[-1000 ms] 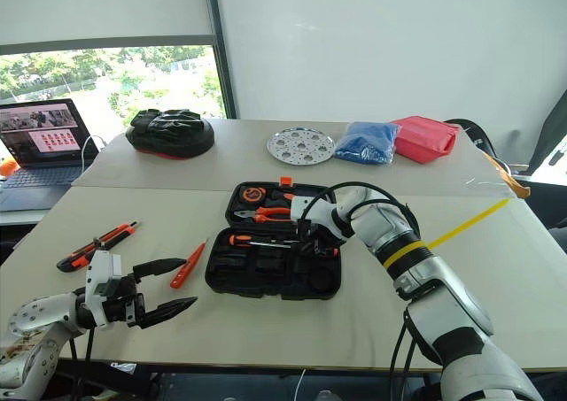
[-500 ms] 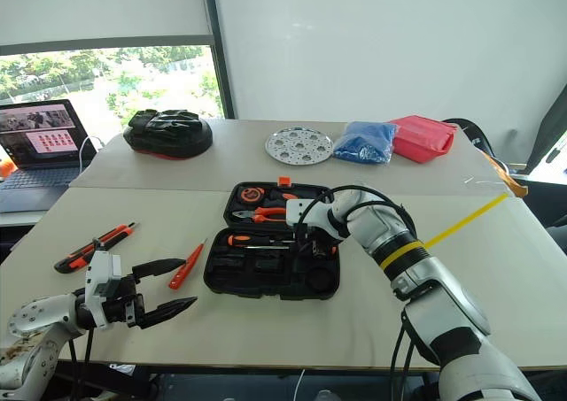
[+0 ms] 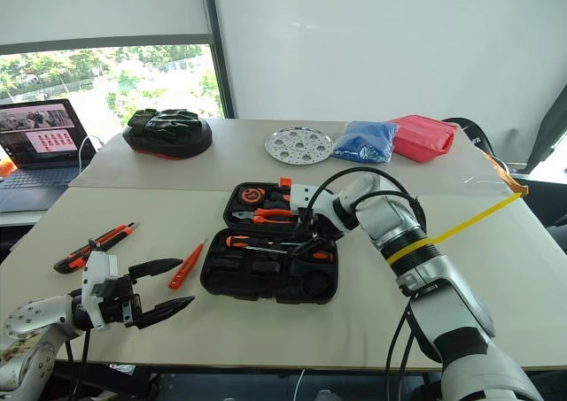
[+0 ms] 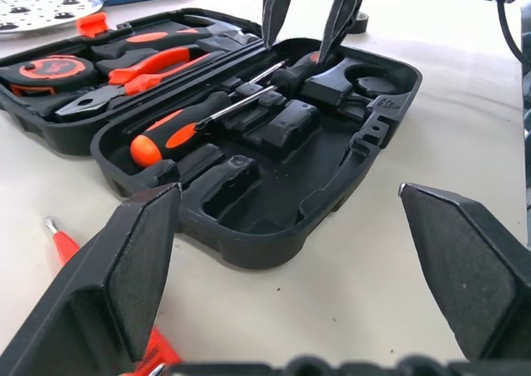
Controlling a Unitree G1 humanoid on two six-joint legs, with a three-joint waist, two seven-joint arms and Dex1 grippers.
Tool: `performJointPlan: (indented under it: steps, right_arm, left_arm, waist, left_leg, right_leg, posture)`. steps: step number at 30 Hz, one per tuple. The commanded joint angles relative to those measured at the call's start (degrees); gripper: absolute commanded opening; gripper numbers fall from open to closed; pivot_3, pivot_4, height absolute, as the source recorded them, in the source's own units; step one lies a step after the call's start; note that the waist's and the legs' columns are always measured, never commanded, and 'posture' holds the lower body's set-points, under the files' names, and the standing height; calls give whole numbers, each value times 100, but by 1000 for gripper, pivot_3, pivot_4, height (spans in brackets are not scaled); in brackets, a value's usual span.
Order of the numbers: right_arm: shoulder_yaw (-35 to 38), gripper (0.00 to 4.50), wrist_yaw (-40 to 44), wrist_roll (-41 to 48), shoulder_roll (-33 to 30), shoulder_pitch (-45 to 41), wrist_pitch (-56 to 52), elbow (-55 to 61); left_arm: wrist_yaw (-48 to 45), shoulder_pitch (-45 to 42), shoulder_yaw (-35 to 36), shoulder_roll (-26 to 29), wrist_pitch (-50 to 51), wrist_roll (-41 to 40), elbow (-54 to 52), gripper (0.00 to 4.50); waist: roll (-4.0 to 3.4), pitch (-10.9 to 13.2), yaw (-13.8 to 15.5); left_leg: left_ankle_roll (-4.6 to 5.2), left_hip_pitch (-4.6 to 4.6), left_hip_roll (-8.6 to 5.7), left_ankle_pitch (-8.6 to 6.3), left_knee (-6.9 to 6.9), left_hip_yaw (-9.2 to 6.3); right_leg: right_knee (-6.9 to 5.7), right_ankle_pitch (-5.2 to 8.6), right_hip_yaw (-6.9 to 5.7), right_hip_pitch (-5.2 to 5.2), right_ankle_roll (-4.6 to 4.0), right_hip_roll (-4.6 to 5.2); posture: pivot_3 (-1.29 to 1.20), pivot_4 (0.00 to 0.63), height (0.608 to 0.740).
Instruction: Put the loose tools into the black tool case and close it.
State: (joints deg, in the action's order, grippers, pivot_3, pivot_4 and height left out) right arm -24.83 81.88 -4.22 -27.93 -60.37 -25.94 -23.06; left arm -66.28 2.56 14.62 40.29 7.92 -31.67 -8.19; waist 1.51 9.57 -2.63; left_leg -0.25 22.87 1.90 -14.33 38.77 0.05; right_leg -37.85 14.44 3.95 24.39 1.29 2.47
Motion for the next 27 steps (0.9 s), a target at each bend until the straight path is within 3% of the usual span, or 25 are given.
performJointPlan:
  steps: [1,5,6,20,27]
  right_arm:
    - [112,1523,-154,91,89,27,45,155]
    - [4,105,-244,-11,72,106,156,69]
    - [-22,9,-290,-46,76,115,199,22]
    - [-280,9,-549,-388,259,145,619,-574]
    - [-383,9,-494,-420,424,334,479,-315]
  left_arm:
    - [6,-52,95,43,-17,-83,-123,4500]
    - [-3,-48,100,53,-8,-85,-115,4500]
    - [-1,-44,98,52,-6,-84,-119,4500]
    - [29,-47,89,49,3,-74,-158,4500]
    - [77,-58,91,42,-5,-68,-165,4500]
  waist:
    - [0,0,-3]
    - [0,0,5]
    - [0,0,6]
    - [0,0,-2]
    - [1,-1,-17]
  left_leg:
    - [0,0,0,0,0,0]
    - [0,2,-1,0,0,0]
    - [0,3,-2,0,0,1]
    - [0,-4,0,0,0,1]
    - [0,-13,1,0,0,2]
  right_leg:
    - [-1,0,0,0,0,0]
    - [0,0,0,1,0,1]
    - [0,0,0,1,0,2]
    - [0,0,0,-4,0,-1]
    - [-4,0,1,-10,0,-2]
  posture:
    - [0,150,740]
    - [0,150,740]
    - [0,150,740]
    - [0,150,740]
    - [0,150,740]
